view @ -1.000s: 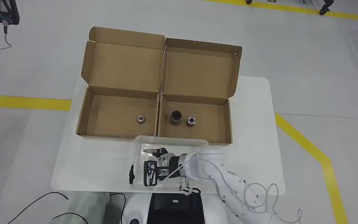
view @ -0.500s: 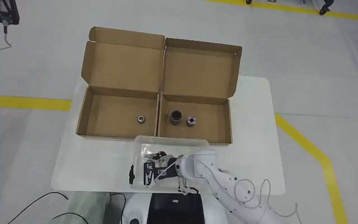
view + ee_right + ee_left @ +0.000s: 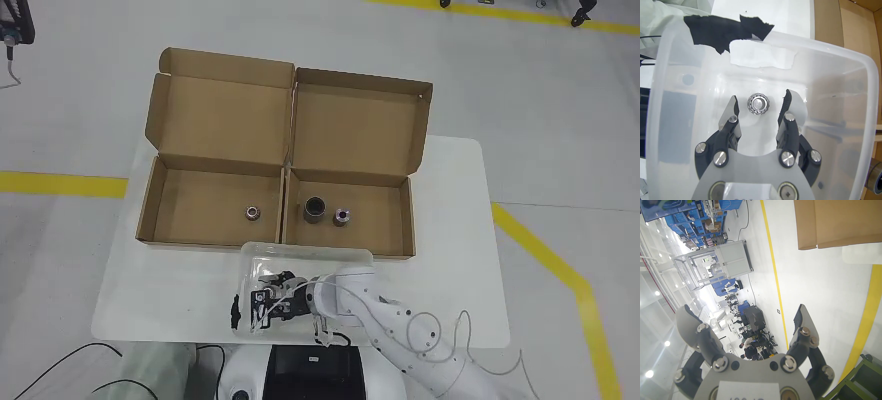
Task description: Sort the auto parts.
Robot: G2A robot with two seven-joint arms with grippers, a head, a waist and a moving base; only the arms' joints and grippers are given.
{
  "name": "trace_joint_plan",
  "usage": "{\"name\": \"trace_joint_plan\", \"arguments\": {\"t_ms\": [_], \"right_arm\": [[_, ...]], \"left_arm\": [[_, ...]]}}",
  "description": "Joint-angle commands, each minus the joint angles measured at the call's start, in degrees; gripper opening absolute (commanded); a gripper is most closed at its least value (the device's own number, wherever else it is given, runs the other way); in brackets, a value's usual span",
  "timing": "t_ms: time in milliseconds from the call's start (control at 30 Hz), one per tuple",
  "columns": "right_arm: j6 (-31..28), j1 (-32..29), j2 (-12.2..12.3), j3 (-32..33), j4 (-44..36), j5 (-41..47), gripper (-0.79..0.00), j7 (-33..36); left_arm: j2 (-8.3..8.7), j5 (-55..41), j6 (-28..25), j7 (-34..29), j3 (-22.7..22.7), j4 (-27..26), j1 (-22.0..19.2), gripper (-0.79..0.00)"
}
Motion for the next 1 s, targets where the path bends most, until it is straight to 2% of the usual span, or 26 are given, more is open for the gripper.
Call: {"name": "trace_joint_plan", "arguments": {"t_ms": [0, 267, 333, 433, 500, 567, 633, 967], "right_arm": [[0.42, 0.42, -0.18, -0.62, 0.48, -0.37, -0.317, 0.53], [1.76, 1.62, -0.82, -2.58, 1.78, -1.27, -0.308, 1.52], [1.98, 1.93, -0.98, -3.00, 2.14, -1.47, -0.372, 1.58], [2.42, 2.38, -1.23, -3.66, 2.66, -1.92, -0.533, 1.80], [2.69, 2.66, -1.43, -4.14, 3.07, -2.12, -0.603, 2.19], [2.97, 2.95, -1.61, -4.48, 3.36, -2.18, -0.720, 2.28], [3.44, 3.10, -1.73, -4.70, 3.49, -2.33, -0.773, 1.88], [3.61, 0.91, -0.53, -2.80, -2.11, -3.50, -0.785, 0.60]], "left_arm": [[0.00, 0.00, 0.00, 0.00, 0.00, 0.00, 0.00, 0.000], [0.00, 0.00, 0.00, 0.00, 0.00, 0.00, 0.00, 0.000], [0.00, 0.00, 0.00, 0.00, 0.00, 0.00, 0.00, 0.000], [0.00, 0.00, 0.00, 0.00, 0.00, 0.00, 0.00, 0.000], [0.00, 0.00, 0.00, 0.00, 0.00, 0.00, 0.00, 0.000], [0.00, 0.00, 0.00, 0.00, 0.00, 0.00, 0.00, 0.000], [0.00, 0.00, 0.00, 0.00, 0.00, 0.00, 0.00, 0.000], [0.00, 0.00, 0.00, 0.00, 0.00, 0.00, 0.00, 0.000]]}}
